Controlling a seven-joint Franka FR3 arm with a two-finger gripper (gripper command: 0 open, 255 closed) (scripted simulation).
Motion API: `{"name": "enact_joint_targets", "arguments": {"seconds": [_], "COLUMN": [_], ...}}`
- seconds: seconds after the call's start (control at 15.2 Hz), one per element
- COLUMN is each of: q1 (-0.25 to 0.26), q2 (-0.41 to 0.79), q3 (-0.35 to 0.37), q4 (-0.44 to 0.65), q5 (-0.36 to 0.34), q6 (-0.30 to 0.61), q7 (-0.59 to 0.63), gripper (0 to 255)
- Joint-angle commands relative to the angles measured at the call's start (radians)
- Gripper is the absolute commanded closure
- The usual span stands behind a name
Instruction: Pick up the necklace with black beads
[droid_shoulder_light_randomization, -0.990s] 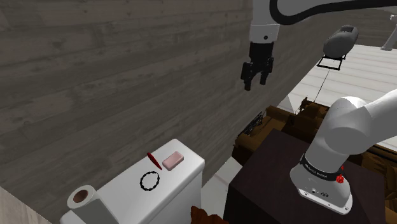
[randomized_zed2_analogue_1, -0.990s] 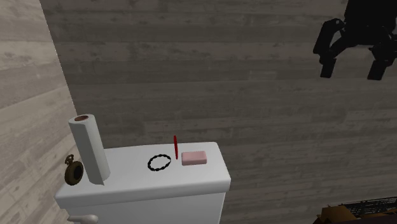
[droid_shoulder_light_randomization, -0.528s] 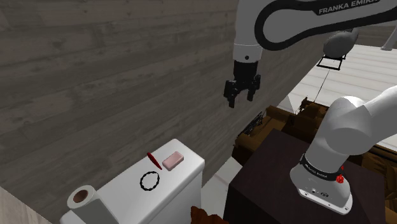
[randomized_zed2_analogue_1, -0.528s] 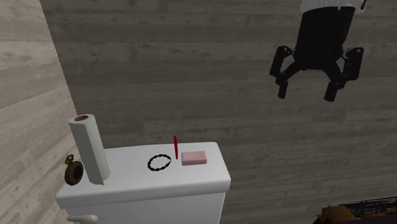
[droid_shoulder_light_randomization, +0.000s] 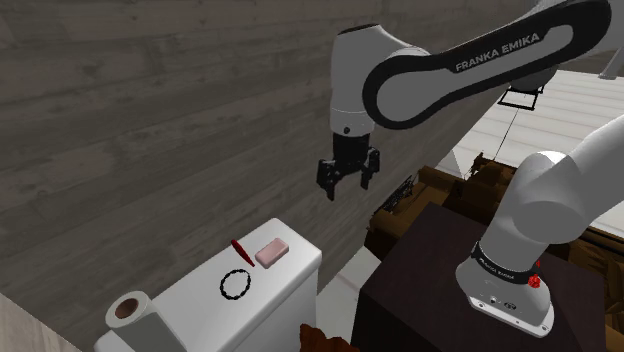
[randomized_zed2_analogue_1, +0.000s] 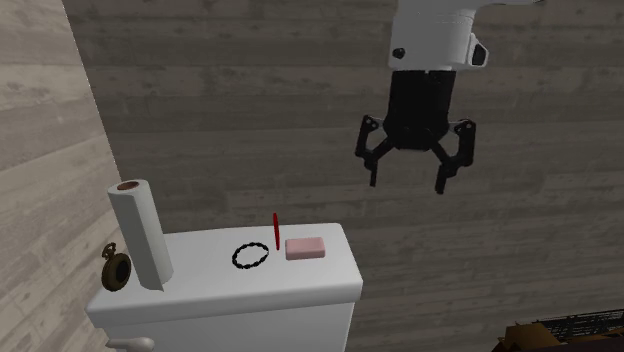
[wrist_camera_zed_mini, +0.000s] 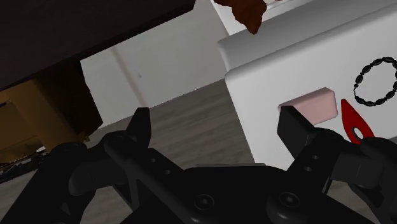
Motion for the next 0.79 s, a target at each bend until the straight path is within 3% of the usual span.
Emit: {"name": "enact_joint_targets", "arguments": {"seconds": [0.0,0.33,0.73], "q1": [-0.007,-0.037,-0.038], "q2": [0.069,0.267,0.559], "q3": [0.052,0.172,0.255], "q4": [0.022,0.106,0.260], "q5": [-0.006,-0.088,-0.322], "q6": [0.056,0.174,0.260], "q7": [0.074,0.278,0.586], "gripper": [0,0,0]}}
